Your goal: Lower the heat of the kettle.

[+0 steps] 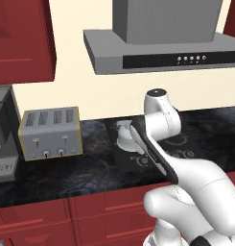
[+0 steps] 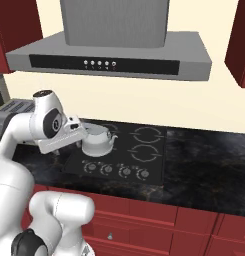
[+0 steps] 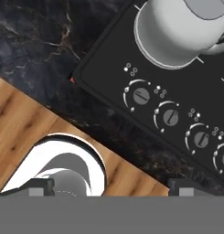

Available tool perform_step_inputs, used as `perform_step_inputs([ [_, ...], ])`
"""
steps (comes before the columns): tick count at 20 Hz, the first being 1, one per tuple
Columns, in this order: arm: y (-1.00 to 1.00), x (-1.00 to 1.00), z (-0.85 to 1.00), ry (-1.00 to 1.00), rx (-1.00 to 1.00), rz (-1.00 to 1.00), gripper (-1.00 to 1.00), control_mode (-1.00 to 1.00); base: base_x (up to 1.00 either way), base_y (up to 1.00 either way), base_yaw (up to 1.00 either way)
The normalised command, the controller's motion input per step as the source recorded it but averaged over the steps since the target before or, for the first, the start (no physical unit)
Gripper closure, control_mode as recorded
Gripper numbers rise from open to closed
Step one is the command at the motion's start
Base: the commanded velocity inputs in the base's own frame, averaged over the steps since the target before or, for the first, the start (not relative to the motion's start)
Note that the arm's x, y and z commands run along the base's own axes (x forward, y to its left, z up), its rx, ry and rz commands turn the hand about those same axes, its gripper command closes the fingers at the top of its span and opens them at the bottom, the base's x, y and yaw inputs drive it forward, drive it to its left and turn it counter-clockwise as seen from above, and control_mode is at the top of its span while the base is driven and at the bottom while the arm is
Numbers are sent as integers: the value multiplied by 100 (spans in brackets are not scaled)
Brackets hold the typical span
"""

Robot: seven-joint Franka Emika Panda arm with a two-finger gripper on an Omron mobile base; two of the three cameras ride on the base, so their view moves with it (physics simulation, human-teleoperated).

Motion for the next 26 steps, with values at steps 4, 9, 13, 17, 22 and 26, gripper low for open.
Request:
perform_step_inputs([
  [4,-12,3,-40,11,-1,3,-100,-100,0,0,0],
  [9,-5,13,-44,15,-7,4,-100,-100,0,0,0],
  [13,0,20,-32,10,-2,0,-100,-100,0,0,0],
  [17,0,25,-23,6,0,0,-100,-100,0,0,0],
  [22,-12,10,-26,6,0,3,-100,-100,0,0,0],
  [26,-19,8,-24,5,0,5,-100,-100,0,0,0],
])
